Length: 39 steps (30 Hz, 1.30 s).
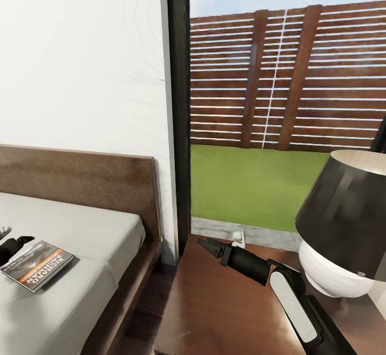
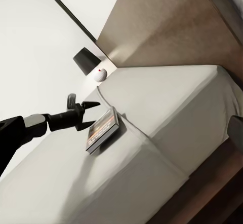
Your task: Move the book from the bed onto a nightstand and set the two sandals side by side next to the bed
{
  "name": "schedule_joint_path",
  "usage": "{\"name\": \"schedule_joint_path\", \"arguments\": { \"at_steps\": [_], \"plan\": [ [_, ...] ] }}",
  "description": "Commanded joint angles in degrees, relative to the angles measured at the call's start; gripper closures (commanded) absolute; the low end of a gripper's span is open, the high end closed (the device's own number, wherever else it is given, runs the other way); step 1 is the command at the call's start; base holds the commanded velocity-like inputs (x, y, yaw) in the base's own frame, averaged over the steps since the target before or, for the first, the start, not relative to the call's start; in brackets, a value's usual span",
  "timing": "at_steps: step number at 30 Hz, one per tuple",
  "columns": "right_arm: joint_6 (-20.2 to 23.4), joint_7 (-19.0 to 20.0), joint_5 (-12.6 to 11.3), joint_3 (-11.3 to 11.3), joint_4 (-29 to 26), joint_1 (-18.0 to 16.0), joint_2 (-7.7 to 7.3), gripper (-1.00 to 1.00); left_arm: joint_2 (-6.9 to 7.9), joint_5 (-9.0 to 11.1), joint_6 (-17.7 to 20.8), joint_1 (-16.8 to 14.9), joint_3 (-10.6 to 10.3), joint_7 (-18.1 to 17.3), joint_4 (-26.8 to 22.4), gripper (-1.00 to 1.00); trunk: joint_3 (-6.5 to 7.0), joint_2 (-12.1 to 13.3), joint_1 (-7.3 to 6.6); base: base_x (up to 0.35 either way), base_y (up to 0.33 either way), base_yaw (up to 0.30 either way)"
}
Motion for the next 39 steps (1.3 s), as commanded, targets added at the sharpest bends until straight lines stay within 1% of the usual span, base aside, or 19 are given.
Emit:
{"name": "schedule_joint_path", "arguments": {
  "at_steps": [1,19,24,32,39],
  "plan": [
    [0.4,-0.1,-0.5,0.0,0.0,0.0,-0.03,-1.00,0.03,0.3,0.2,0.0,-0.2,-0.1,0.0,-1.00,-0.06,0.0,-0.01,0.000,0.000,0.000],
    [0.4,-0.1,-0.5,0.0,0.0,0.0,-0.03,-1.00,-0.04,0.3,0.0,-0.1,-0.3,-0.1,0.4,-1.00,-0.06,0.0,-0.01,0.000,0.000,0.000],
    [0.4,-0.1,-0.5,0.0,0.0,0.0,-0.03,-1.00,-0.36,0.3,-0.1,-0.1,-0.4,-0.1,0.7,-1.00,-0.06,0.0,-0.01,0.000,0.000,0.000],
    [0.4,-0.1,-0.5,0.0,0.0,-0.1,-0.03,-1.00,-0.71,-0.9,-0.8,0.0,-0.4,-0.2,1.5,-1.00,-0.06,0.0,-0.01,0.000,0.000,0.000],
    [0.4,-0.1,-0.5,0.0,0.0,-0.1,-0.03,-1.00,-0.76,-1.4,-1.4,0.0,-0.3,-0.2,1.7,-1.00,-0.06,0.0,-0.01,0.000,0.000,0.000]
  ]
}}
